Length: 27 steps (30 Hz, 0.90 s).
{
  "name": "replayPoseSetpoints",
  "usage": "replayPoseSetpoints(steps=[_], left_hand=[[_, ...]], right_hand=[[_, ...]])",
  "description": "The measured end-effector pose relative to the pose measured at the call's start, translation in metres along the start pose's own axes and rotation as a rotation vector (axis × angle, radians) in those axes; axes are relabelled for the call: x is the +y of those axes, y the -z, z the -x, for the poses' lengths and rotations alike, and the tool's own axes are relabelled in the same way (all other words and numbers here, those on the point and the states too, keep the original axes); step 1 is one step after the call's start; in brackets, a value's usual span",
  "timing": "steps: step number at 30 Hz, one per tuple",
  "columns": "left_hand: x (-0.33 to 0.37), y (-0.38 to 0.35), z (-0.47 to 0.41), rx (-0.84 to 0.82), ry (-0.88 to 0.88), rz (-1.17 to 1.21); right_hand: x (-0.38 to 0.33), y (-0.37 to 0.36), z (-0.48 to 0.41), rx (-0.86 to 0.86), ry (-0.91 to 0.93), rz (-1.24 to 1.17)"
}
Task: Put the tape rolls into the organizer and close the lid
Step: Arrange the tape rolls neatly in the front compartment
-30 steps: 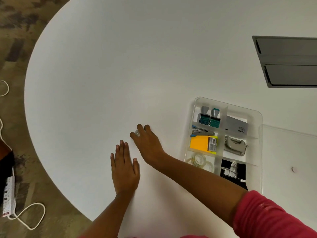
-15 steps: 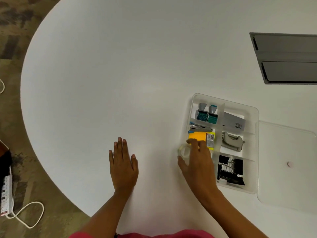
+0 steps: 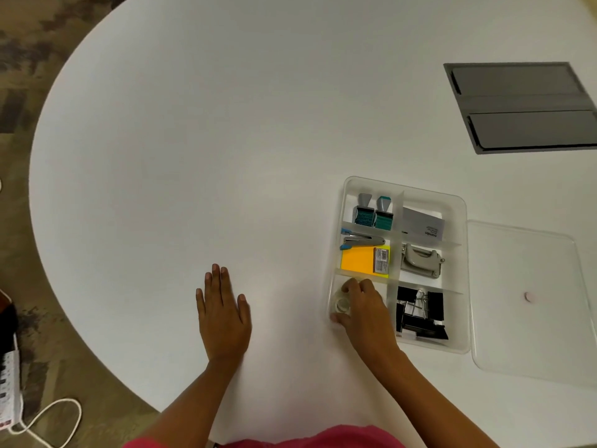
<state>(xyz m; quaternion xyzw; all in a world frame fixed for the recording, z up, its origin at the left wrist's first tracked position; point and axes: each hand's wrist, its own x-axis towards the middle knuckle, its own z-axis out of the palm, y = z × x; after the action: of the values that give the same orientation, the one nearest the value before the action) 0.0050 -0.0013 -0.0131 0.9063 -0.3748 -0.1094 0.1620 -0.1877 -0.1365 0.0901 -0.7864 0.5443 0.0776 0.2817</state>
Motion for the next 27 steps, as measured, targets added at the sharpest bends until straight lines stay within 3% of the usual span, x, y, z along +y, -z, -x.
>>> replayPoseSetpoints(steps=[5, 11, 20, 27], left_hand=[[0.004, 0.004, 0.001, -0.017, 0.002, -0.012], [0.029, 0.009, 0.001, -0.038, 0.03, 0.096], [0.126, 0.032, 0.027, -0.078, -0.264, 0.208], [0.175, 0.032, 0.025, -0.107, -0.52, 0.064]], right_hand=[[0.006, 0.003, 0.001, 0.05, 0.023, 0.004], [0.019, 0.02, 0.008, 0.286, 0.025, 0.01], [0.041, 0.027, 0.013, 0.302, -0.076, 0.185], [0.042, 0.018, 0.013, 0.24, -0.142, 0.28]])
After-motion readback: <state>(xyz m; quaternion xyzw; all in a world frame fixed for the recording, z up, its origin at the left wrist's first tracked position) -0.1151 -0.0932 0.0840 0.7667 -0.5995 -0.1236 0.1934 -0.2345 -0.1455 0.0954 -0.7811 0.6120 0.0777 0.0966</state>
